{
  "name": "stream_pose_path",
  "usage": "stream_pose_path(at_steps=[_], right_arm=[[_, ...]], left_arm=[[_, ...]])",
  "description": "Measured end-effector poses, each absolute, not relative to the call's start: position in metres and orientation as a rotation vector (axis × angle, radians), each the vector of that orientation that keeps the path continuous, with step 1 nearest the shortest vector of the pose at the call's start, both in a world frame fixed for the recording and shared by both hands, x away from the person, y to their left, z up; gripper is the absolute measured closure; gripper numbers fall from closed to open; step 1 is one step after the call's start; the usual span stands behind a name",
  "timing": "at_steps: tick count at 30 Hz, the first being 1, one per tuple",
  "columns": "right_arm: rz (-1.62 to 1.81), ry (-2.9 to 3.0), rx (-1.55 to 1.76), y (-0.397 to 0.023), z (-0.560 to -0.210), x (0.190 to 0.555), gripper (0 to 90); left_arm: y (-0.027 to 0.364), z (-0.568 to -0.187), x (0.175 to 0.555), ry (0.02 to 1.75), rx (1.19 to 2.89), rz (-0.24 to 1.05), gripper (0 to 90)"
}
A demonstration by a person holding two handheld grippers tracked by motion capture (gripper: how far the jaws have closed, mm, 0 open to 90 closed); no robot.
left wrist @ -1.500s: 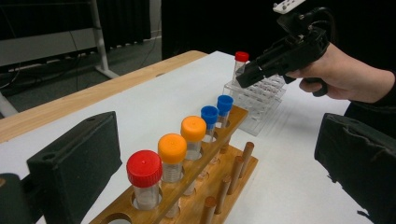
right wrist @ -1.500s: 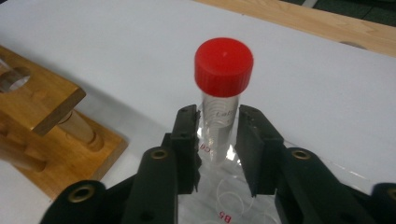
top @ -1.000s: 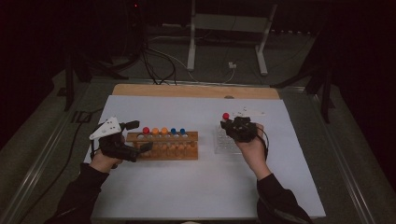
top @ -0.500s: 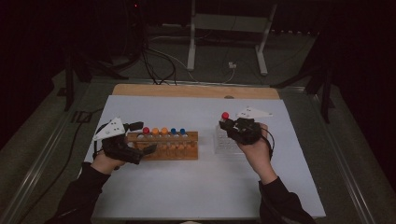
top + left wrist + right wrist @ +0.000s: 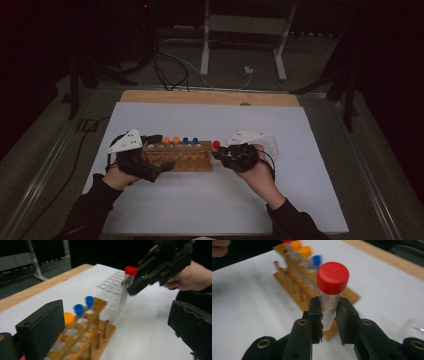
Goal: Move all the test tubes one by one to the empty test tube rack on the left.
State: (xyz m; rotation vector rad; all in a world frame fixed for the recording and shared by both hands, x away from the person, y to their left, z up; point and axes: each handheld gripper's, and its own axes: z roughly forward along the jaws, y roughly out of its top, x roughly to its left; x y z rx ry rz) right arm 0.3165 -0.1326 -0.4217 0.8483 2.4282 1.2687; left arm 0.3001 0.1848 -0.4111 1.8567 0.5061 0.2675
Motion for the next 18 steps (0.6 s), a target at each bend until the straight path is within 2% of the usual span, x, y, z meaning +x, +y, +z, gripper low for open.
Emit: stream_pose_path(at_steps=[10, 15, 18], right_arm=[[1.269, 2.56, 0.732, -0.101, -0.435, 0.3, 74.5], [1.281, 2.589, 0.699, -0.094, -0.435, 0.293, 74.5], [1.282, 2.6, 0.685, -0.091, -0.435, 0.291, 74.5]], left_arm=[[0.158, -0.418, 0.294, 0.47, 1.88, 0.207, 7.0], [0.146, -0.425, 0.294, 0.459, 1.889, 0.188, 17.2], [0.141, -0.427, 0.294, 0.451, 1.895, 0.191, 27.0]])
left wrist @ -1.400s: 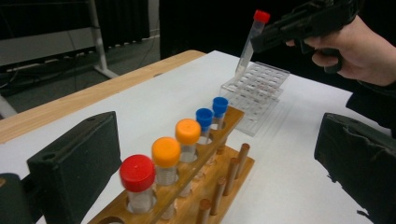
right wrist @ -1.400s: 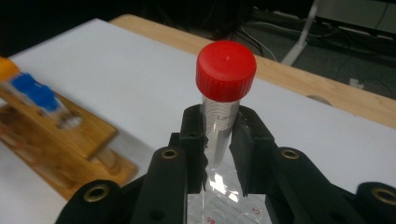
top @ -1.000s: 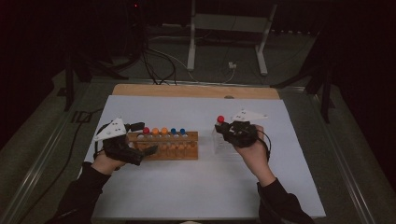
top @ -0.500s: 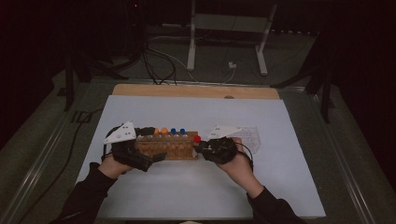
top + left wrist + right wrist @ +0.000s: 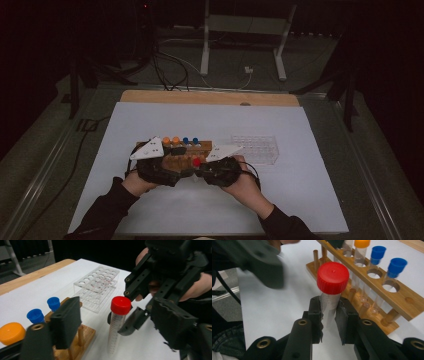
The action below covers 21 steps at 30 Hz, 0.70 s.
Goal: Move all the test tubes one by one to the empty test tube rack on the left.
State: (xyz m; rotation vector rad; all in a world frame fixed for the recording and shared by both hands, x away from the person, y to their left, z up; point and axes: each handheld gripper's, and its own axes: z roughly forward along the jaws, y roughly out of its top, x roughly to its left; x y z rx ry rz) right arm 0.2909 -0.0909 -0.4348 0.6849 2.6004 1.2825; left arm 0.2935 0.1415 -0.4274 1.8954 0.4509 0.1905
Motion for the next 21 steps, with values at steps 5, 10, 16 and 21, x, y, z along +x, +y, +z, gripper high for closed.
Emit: stream_pose_path(at_steps=[5, 10, 16, 21], right_arm=[[1.285, 2.608, 0.67, -0.0885, -0.4352, 0.2891, 74.5], [1.288, 2.609, 0.664, -0.088, -0.4345, 0.2881, 74.5], [1.292, 2.604, 0.67, -0.0881, -0.4344, 0.2881, 74.4], [1.314, 2.59, 0.666, -0.0895, -0.4329, 0.288, 73.4]], left_arm=[[0.1354, -0.43, 0.2932, 0.445, 1.902, 0.201, 43.0], [0.1315, -0.4317, 0.2925, 0.422, 1.914, 0.206, 55.9], [0.1305, -0.4315, 0.2939, 0.407, 1.899, 0.184, 70.0], [0.1315, -0.4277, 0.2923, 0.39, 1.9, 0.21, 71.4]])
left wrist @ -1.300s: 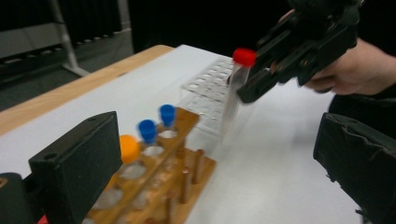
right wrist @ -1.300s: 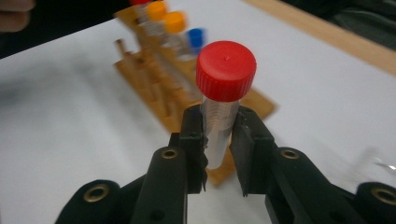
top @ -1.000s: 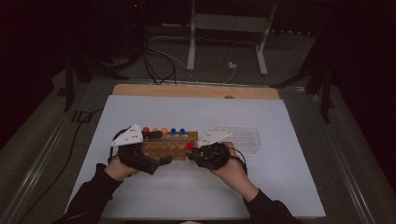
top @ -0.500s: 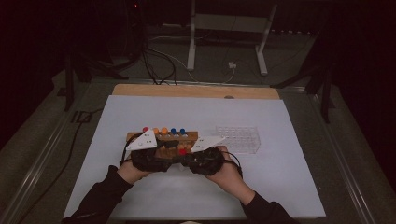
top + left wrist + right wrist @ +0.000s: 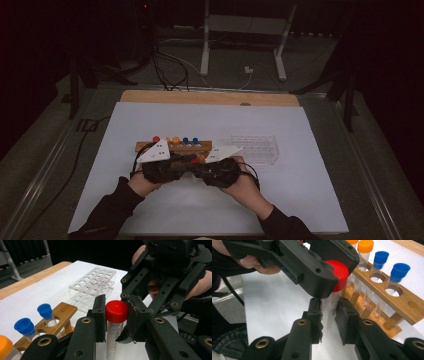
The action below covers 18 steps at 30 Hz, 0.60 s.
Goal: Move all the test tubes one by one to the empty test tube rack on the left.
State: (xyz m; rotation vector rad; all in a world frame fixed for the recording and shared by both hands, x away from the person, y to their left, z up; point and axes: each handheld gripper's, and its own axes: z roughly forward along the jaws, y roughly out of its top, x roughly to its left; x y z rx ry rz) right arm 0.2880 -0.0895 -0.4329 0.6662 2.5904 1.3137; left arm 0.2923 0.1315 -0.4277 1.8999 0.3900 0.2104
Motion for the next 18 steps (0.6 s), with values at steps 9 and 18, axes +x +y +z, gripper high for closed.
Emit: stream_pose_path(at_steps=[9, 18], right_arm=[[1.396, 2.504, 0.713, -0.1, -0.426, 0.291, 49.2], [1.358, 2.457, 0.768, -0.108, -0.428, 0.293, 12.7]], left_arm=[[0.149, -0.411, 0.294, 0.435, 1.883, 0.296, 71.5], [0.177, -0.387, 0.294, 0.501, 1.826, 0.415, 71.5]])
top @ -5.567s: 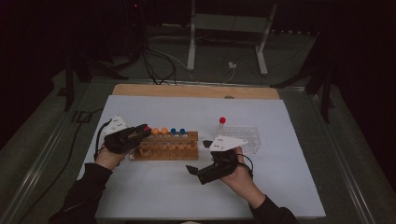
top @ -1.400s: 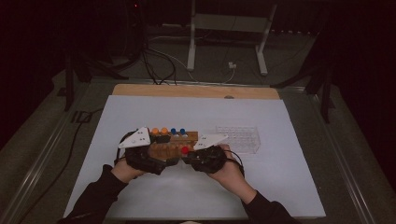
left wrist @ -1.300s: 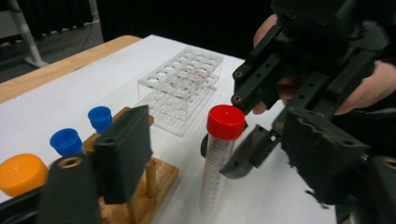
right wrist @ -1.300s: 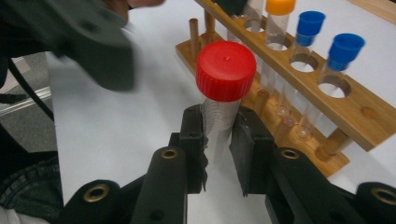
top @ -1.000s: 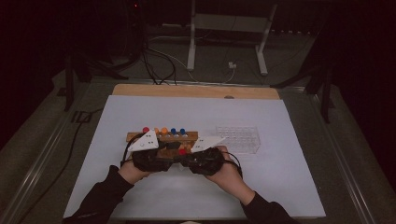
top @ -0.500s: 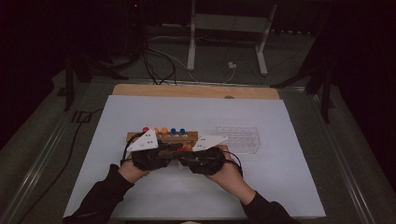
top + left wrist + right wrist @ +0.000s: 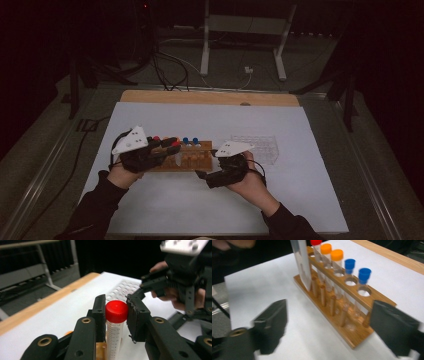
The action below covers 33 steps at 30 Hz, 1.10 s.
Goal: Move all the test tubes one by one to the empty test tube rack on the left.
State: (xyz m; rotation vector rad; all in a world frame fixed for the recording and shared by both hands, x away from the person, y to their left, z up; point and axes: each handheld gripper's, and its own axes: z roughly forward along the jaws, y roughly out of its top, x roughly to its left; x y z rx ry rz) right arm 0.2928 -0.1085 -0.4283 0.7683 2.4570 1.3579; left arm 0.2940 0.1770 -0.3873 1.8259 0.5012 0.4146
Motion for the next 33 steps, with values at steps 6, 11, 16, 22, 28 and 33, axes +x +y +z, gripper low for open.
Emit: stream_pose_path(at_steps=[6, 11, 16, 22, 28, 33], right_arm=[[1.381, 2.468, 0.769, -0.114, -0.429, 0.294, 0.0], [1.409, 2.462, 0.761, -0.117, -0.427, 0.294, 0.0], [1.403, 2.455, 0.756, -0.118, -0.425, 0.293, 0.0], [1.395, 2.456, 0.748, -0.119, -0.424, 0.293, 0.0], [1.389, 2.46, 0.739, -0.119, -0.424, 0.292, 0.0], [1.392, 2.464, 0.737, -0.12, -0.423, 0.292, 0.0]], left_arm=[[0.201, -0.371, 0.293, 0.558, 1.784, 0.523, 71.6], [0.221, -0.366, 0.297, 0.636, 1.752, 0.615, 71.6], [0.234, -0.373, 0.307, 0.7, 1.717, 0.619, 71.6], [0.243, -0.387, 0.318, 0.768, 1.718, 0.639, 71.6], [0.247, -0.403, 0.327, 0.808, 1.716, 0.61, 71.5], [0.245, -0.416, 0.33, 0.812, 1.754, 0.602, 71.6]])
